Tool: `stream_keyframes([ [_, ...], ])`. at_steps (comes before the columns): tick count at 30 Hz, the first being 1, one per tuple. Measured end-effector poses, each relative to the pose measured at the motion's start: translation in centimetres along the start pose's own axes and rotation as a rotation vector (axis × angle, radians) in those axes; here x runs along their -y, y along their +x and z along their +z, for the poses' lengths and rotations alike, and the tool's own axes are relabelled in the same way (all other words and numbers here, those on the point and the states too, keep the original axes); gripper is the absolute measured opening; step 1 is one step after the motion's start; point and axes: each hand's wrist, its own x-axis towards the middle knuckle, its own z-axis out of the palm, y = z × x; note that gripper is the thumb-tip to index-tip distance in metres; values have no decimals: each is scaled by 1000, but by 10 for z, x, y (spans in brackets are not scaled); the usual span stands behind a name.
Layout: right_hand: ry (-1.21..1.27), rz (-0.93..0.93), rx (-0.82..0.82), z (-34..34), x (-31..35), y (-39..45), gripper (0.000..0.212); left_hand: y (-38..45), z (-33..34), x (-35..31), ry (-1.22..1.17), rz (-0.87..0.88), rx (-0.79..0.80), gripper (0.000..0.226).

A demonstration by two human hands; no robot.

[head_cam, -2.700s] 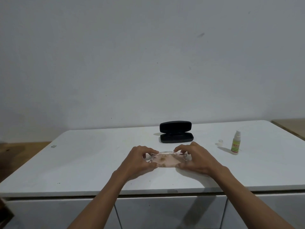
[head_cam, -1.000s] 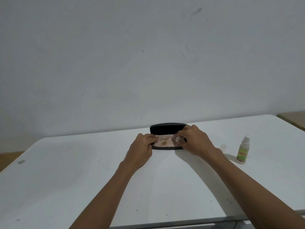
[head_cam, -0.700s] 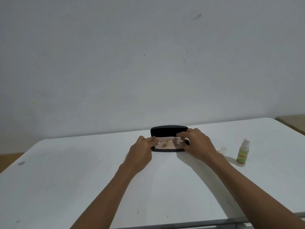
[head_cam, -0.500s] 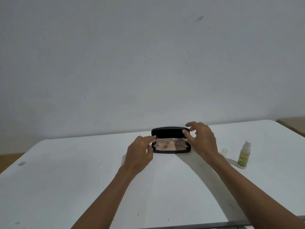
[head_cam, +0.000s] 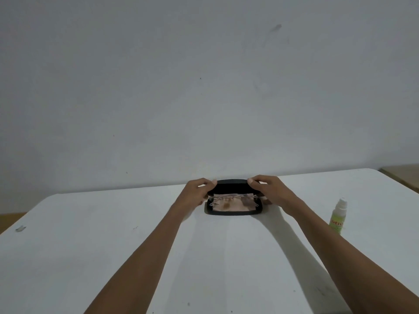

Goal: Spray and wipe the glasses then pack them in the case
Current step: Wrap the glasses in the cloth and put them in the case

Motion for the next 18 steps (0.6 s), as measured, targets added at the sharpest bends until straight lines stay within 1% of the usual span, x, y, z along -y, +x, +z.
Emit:
stream_keyframes([
  [2,26,17,42,-2,2,-2,22,-3,-7,2,-47,-23,66,29],
  [5,63,19,106,-7,-1,-6,16,-9,-13,3,-71,-33,140,30],
  [9,73,-10,143,-10,-12,-8,12,-16,-17,6,-117,-16,178,27],
  [12,7,-86,156,-10,-21,-11,16,-19,-17,13,-99,19,180,31],
  [14,-79,-150,122,-8,-28,-15,19,-20,-15,18,-95,45,155,33],
  [18,-123,-174,85,-4,-35,-21,27,-21,-12,27,-92,75,138,40],
])
